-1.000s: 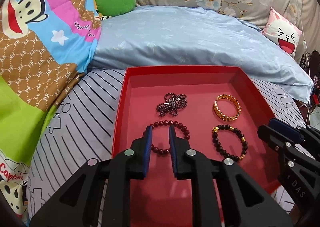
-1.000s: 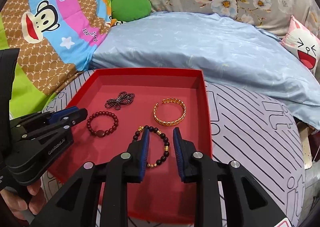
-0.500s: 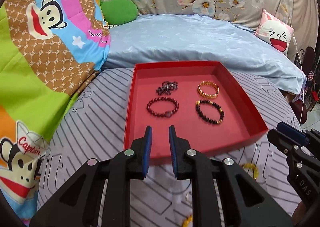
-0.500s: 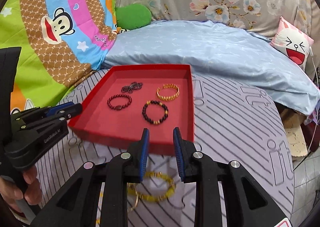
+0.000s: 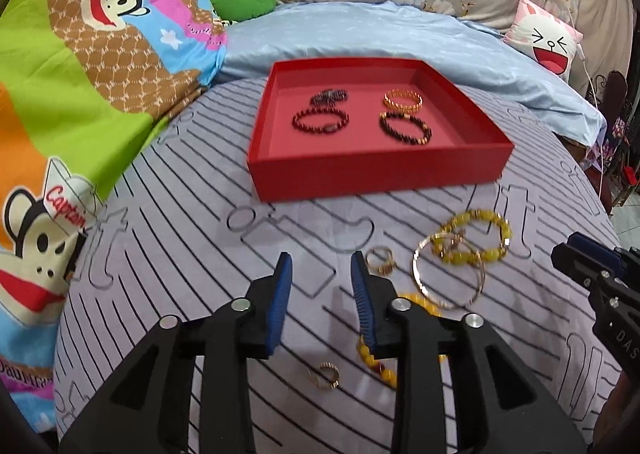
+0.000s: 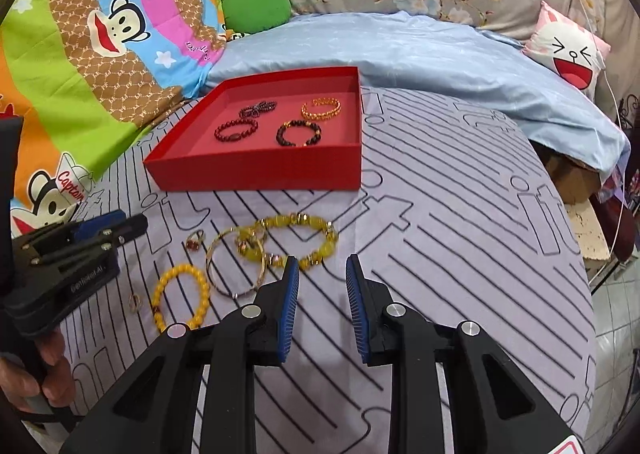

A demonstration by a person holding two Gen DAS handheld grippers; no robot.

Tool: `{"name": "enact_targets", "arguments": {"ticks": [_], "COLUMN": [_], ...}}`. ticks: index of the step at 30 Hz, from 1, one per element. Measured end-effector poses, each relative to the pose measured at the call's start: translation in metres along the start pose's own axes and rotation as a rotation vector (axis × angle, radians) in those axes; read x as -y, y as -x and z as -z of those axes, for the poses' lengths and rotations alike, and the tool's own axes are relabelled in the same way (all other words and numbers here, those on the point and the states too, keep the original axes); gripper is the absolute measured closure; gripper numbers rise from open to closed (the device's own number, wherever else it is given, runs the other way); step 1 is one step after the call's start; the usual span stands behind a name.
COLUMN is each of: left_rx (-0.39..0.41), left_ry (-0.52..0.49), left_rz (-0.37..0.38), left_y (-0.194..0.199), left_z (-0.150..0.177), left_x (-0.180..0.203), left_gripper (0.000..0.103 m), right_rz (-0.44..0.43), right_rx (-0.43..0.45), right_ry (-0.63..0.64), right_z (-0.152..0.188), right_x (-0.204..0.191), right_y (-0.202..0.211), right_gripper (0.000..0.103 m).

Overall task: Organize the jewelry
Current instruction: 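Withdraw both tools from the tray toward the remaining jewelry, then grasp the yellow bead bracelet with the left tool while the right tool grasps the yellow cat-eye bracelet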

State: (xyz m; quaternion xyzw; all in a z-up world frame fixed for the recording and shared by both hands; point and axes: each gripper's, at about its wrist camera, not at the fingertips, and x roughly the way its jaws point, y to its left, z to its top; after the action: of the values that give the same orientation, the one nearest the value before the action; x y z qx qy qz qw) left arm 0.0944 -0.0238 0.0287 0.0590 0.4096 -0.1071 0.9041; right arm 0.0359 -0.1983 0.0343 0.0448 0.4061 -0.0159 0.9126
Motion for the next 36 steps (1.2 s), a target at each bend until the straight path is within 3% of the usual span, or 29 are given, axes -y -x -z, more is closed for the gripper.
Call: {"name": "enact_targets", "arguments": {"ticks": [8,11,22,24,32,36], "left_rx": [-0.062,-0.055,-0.052,-0.049,-0.046,-0.052], "left_ry": [0.021,0.005,0.012,0.006,-0.018,0.013], "left_rz": [0.007,-0.009,-0.001,0.007,0.037,0.072], "left_y": [-0.016,-0.018,-0.023,-0.023,-0.021,-0.022], "left_z": [0.025,0.028,0.032,0.032,0.030,0.026], "left_x": [0.007,0.011,0.014,0.014,0.021,0.014], "left_gripper": [0.065,0.055,0.055,0.059,0.094,0.096], "right_rz": [-0.017,-0.019,-0.020,-0.020,-0.009,0.006], "right_rx": [-0.027,-0.035,-0.046,-0.047,-0.047,-0.040], "right_ry": [-0.024,-0.026,-0.030,-0.029,-0.027,-0.026], "right_z": [0.021,0.025,0.027,0.027,0.023,0.013], "right_x": [-0.002,-0.005,-0.007,-0.008,-0.007,-0.003], "right_y": [0.000,-0.002,-0.008,-0.009,-0.013,-0.020], "right_gripper": [0.078,0.078,0.078,0.078,0.078,0.078]}}
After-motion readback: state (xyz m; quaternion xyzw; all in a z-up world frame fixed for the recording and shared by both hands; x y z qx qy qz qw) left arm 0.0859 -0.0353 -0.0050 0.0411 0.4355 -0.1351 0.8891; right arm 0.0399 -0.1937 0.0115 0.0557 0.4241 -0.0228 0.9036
